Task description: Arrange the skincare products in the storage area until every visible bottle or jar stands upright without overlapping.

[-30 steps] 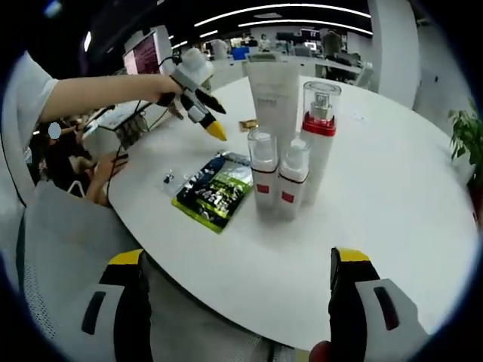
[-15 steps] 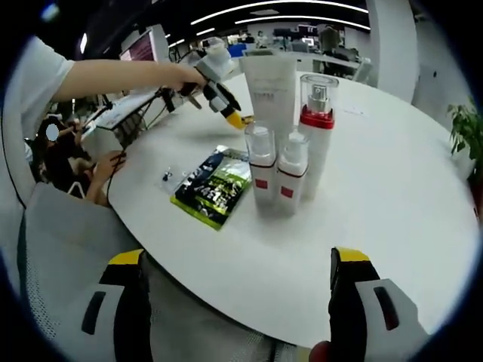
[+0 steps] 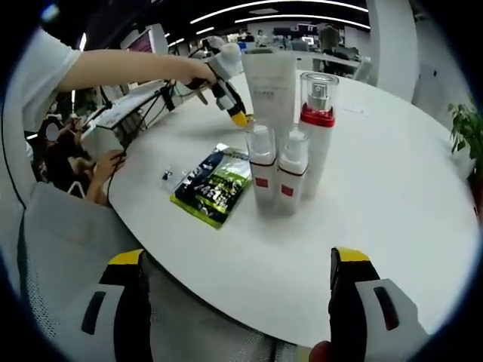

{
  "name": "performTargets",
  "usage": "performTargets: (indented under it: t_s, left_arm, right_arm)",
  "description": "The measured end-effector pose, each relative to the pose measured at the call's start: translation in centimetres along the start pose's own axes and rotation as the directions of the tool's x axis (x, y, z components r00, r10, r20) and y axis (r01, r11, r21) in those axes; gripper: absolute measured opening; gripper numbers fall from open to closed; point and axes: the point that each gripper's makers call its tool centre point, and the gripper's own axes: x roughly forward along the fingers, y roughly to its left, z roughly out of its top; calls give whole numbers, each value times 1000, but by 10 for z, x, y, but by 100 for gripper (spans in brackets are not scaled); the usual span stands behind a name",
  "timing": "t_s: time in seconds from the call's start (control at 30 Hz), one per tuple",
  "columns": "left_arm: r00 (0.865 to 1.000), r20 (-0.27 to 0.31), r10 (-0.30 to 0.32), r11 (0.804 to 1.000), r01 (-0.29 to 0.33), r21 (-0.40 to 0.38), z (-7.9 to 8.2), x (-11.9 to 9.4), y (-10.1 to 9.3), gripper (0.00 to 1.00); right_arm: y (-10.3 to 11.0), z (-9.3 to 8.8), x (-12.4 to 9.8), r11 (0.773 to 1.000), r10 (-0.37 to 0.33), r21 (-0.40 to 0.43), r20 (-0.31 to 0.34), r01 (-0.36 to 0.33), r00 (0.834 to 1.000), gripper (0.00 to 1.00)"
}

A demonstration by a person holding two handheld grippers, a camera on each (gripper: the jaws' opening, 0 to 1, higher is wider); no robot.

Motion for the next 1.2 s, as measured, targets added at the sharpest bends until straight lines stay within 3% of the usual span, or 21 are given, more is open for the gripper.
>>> performTargets:
  t_s: [0.1, 0.17, 0.23, 0.63, 0.97, 1.2]
  left_arm:
    - [1000, -2, 0, 1000, 0, 12, 0, 0, 2, 56]
    - [1000, -1, -4, 1000, 4, 13, 1, 0, 2, 46]
    - [1000, 3, -7, 1000, 7, 17, 1, 2, 4, 45]
    - [1000, -4, -9, 999, 10, 50, 0, -9, -1, 45]
    - [1000, 23, 2, 997, -4, 73, -5, -32, -18, 44]
    - [1000, 24, 3, 995, -5, 101, -25, -49, -38, 44]
  right_arm:
    - [0, 0, 0, 1000, 0, 2, 0, 0, 1000, 99]
    - [0, 0, 0, 1000, 0, 3, 1, 0, 1000, 99]
    - [0, 0, 0, 1000, 1, 2, 0, -1, 1000, 99]
    - [1, 2, 0, 1000, 4, 2, 7, -4, 1000, 99]
    - [3, 6, 0, 1000, 19, -1, 29, -19, 999, 99]
    - [9, 12, 0, 999, 42, -12, 49, -41, 998, 99]
